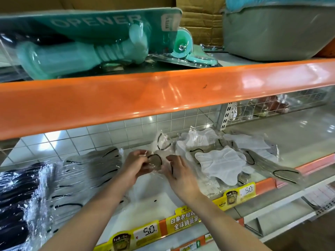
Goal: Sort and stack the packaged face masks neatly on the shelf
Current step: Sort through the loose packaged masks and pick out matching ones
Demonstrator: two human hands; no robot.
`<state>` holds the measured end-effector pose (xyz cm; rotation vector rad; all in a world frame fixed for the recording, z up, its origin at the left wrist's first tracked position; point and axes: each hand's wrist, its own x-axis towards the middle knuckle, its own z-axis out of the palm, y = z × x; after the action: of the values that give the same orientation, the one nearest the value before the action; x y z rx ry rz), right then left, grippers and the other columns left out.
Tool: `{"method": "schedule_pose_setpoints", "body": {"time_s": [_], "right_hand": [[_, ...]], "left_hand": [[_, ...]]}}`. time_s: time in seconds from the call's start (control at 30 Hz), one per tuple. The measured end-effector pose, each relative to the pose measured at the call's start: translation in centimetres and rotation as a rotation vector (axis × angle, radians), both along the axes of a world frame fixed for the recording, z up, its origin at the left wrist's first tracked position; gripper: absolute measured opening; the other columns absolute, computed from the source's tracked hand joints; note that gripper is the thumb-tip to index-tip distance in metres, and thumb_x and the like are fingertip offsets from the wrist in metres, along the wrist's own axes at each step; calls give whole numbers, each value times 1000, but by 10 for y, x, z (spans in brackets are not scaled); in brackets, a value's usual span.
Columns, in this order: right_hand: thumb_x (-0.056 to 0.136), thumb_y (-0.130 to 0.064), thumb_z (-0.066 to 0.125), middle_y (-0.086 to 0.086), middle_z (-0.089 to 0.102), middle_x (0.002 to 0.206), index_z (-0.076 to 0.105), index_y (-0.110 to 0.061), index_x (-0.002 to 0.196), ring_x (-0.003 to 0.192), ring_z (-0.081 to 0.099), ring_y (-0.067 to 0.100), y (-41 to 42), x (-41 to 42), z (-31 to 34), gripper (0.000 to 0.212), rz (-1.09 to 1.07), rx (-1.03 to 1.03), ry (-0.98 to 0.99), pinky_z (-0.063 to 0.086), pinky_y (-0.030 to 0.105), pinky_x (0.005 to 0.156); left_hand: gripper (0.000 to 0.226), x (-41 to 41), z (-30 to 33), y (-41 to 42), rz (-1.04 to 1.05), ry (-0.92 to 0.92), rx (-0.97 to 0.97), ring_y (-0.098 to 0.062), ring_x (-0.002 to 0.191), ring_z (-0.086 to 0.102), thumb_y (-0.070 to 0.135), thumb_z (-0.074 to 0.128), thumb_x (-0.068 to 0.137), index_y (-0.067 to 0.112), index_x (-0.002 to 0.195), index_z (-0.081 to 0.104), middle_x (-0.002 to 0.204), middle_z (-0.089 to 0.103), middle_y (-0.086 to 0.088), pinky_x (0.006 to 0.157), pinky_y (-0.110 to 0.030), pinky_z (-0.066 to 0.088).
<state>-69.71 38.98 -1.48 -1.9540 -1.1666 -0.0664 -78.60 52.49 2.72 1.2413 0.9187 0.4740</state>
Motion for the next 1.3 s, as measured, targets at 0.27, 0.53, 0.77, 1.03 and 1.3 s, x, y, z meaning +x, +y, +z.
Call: {"method": "schedule_pose_setpoints", "body": {"time_s": [0.27,0.53,0.77,1.03,1.3], "right_hand": [[91,-35,61,3,59,69,60,-10,94,58,56,14,15,0,21,25,241,90,1390,52,29,62],[89,-40,64,18,63,94,67,-10,93,85,58,25,31,-6,27,30,190,238,1373,47,40,79],[94,-4,56,15,68,93,64,-7,102,74,65,20,39,-25,19,12,137,300,1484,54,29,57],[85,20,45,16,58,60,46,-3,95,48,60,21,53,-98,13,25,98,273,1717,54,31,49],[80,11,53,2,41,127,34,-17,141,116,44,15,40,-109,-6,69,17,-1,560,42,30,98]], "left_hand": [[27,-39,-6,0,-5,-95,56,-23,58,50,-19,44,80,6,76,51,65,52,-10,57,-30,39],[37,-65,-9,-2,-103,25,415,-6,71,60,-11,55,85,25,91,58,85,63,1,59,-17,46],[27,-104,-21,10,48,359,1187,-24,91,64,33,56,88,22,113,59,106,64,-1,75,-35,48],[45,-142,-47,-8,-178,534,1736,-20,93,68,47,50,72,26,108,68,112,68,3,82,-29,47],[32,-212,-52,9,-125,500,1576,-15,85,71,36,45,90,29,95,76,103,72,7,75,-25,48]]}}
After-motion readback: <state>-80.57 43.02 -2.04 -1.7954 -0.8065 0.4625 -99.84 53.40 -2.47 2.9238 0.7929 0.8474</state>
